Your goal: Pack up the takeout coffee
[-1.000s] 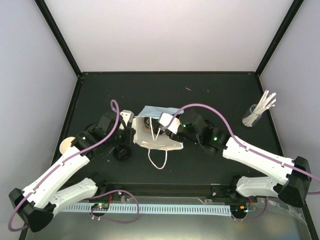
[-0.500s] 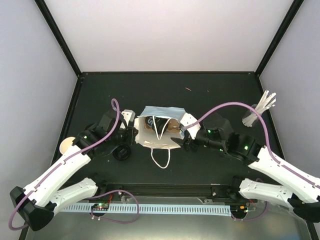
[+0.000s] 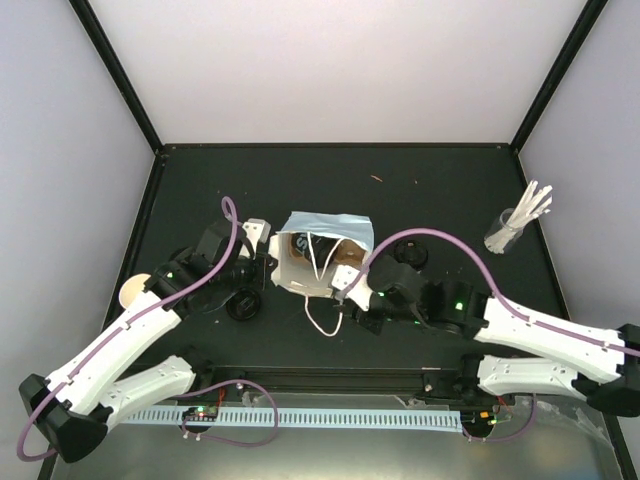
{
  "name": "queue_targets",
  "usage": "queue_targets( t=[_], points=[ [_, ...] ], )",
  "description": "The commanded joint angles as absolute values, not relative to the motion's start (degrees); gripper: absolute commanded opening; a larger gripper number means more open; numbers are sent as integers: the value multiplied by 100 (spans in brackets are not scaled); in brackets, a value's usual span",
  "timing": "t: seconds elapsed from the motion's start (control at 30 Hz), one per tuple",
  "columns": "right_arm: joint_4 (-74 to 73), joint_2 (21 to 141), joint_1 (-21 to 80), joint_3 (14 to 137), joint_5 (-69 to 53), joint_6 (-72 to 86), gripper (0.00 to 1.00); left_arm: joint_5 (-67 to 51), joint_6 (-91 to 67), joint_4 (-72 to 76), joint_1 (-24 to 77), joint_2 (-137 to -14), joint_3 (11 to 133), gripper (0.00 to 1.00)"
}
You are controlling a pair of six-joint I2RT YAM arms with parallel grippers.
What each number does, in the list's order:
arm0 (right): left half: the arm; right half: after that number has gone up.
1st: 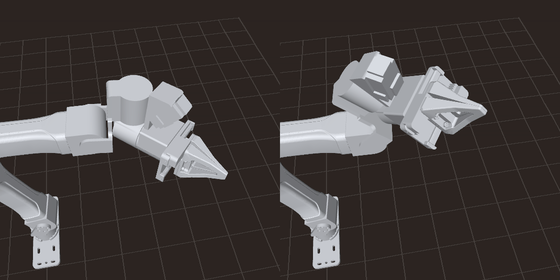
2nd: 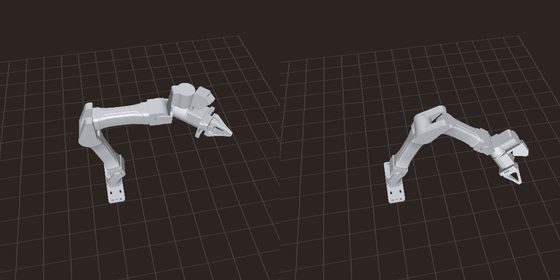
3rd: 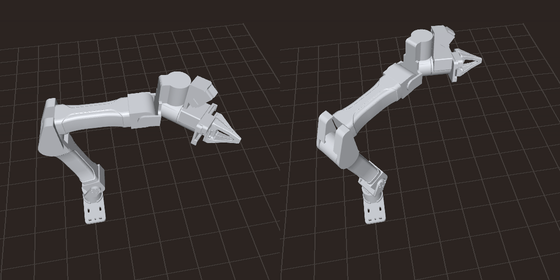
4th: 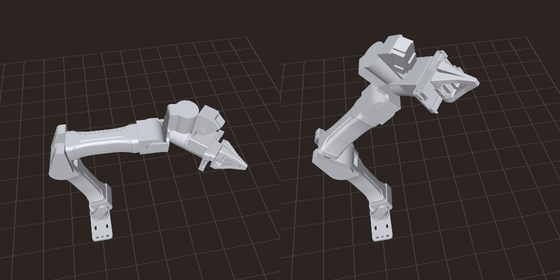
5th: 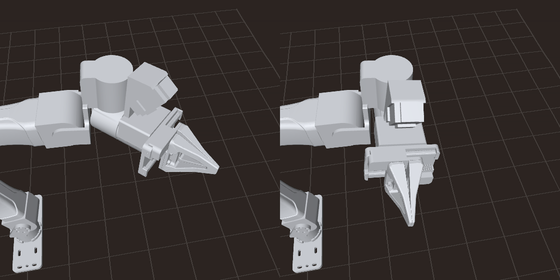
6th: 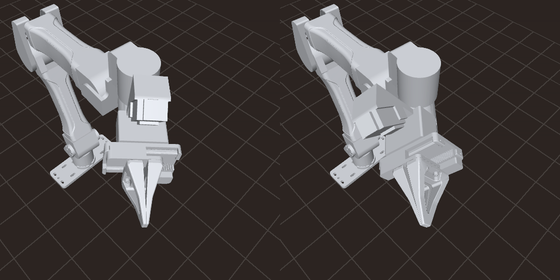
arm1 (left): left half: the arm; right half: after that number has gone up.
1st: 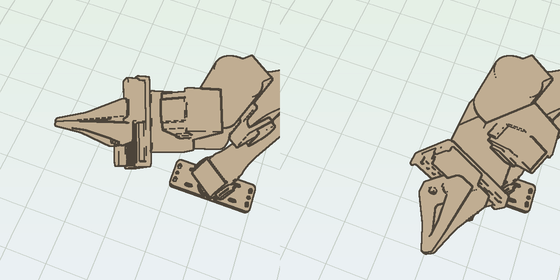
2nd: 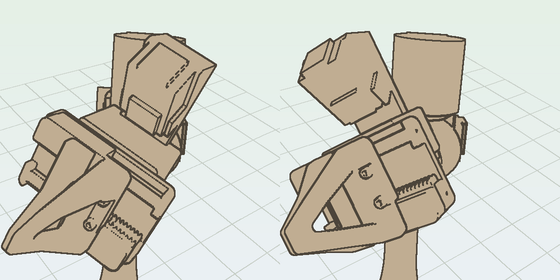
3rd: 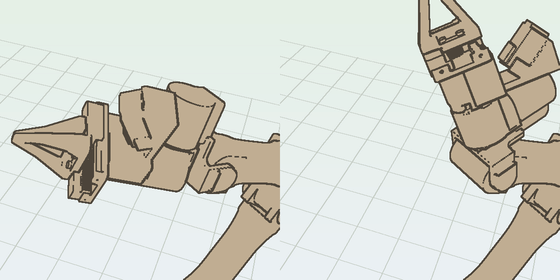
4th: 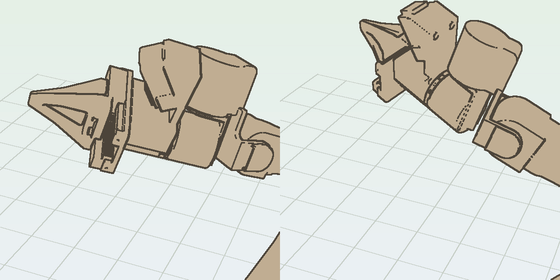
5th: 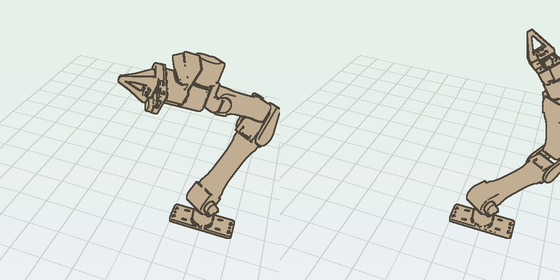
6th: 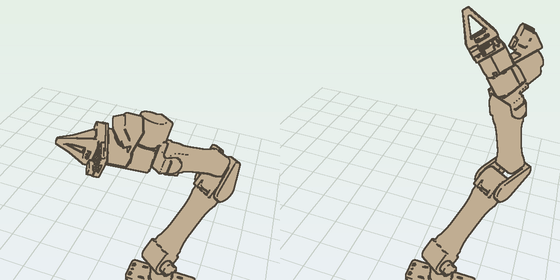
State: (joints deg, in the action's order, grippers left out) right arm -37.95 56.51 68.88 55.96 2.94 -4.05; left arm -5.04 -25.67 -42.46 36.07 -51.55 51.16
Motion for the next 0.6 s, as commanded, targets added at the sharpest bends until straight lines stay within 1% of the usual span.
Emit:
queue_targets(
  t=[0.0, 0.07, 0.1, 0.2, 0.23, 0.37, 0.57],
  points=[
    [-3922, 6066, 6966, 5882, 970, -697, 35, -732, -2633, -3948, 3625, -5028, 5185, 1],
    [-3920, 6276, 6977, 5963, 1191, -738, 25, -811, -2643, -3898, 3625, -5012, 5137, 1],
    [-3919, 6418, 6977, 5998, 1342, -718, 22, -843, -2646, -3869, 3622, -5006, 5112, 2],
    [-3884, 6667, 6981, 6066, 1636, -759, 16, -878, -2646, -3832, 3622, -4972, 5035, 2],
    [-3846, 6722, 6984, 6062, 1696, -797, 16, -894, -2646, -3817, 3622, -4956, 5021, 2],
    [-3709, 7032, 6995, 6055, 1950, -964, 17, -1003, -2601, -3734, 3626, -4914, 4949, 2],
    [-3310, 7672, 7030, 6074, 2649, -1393, 28, -1140, -2570, -3641, 3628, -4926, 4804, 2]
  ],
)
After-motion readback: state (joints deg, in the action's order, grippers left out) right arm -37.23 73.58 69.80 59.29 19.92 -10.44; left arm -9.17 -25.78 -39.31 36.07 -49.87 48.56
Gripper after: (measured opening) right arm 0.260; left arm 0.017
